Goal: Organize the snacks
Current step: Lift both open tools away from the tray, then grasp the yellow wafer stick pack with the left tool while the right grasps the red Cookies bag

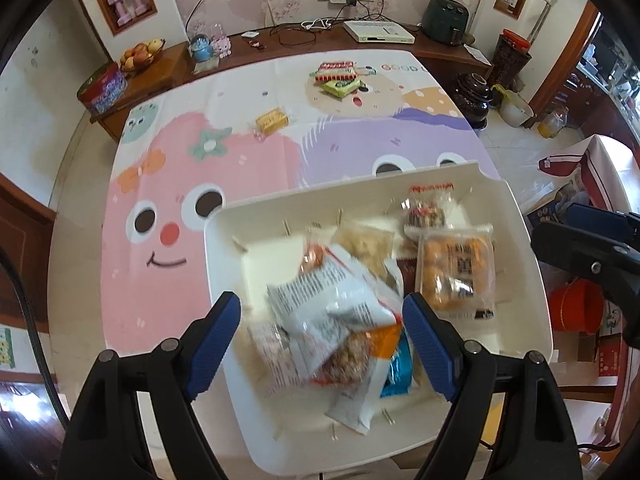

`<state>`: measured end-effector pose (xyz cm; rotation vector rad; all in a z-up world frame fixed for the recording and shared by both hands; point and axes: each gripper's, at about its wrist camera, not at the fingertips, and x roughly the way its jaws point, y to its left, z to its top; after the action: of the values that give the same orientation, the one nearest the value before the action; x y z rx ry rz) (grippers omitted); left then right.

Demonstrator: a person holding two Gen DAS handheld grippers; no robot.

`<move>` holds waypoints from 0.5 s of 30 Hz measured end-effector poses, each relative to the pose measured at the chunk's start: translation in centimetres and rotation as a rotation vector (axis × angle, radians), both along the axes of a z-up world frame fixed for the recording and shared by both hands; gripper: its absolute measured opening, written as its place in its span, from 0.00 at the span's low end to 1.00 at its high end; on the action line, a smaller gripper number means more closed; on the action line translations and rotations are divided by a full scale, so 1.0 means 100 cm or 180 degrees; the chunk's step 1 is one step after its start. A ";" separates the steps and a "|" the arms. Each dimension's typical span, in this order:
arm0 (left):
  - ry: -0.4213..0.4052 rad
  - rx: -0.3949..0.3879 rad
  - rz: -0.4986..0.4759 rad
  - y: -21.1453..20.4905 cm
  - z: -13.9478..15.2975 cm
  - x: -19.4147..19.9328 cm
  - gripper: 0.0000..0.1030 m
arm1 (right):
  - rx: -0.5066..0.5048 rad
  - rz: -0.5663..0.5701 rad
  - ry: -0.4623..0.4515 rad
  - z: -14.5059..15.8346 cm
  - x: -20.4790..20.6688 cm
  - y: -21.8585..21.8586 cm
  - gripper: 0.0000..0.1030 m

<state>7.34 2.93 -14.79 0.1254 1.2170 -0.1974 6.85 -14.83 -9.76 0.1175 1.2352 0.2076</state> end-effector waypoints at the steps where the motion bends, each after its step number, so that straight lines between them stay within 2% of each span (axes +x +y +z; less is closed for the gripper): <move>1: -0.0016 0.0013 -0.0009 0.000 0.002 0.004 0.80 | -0.0004 -0.0014 -0.0009 0.001 0.003 -0.001 0.74; 8: -0.0236 0.0164 -0.0145 0.001 0.026 0.053 0.80 | -0.0058 -0.0094 -0.0177 0.023 0.037 -0.010 0.74; 12: -0.0428 0.0253 -0.0192 0.002 0.046 0.085 0.80 | -0.0167 -0.0155 -0.0338 0.044 0.069 -0.015 0.74; 15: -0.0607 0.0333 -0.0217 0.004 0.061 0.114 0.80 | -0.0079 -0.0258 -0.0371 0.057 0.099 -0.023 0.74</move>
<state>18.70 3.36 -8.67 0.2712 1.0337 -0.1771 16.74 -17.14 -4.04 0.1318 1.1145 0.1269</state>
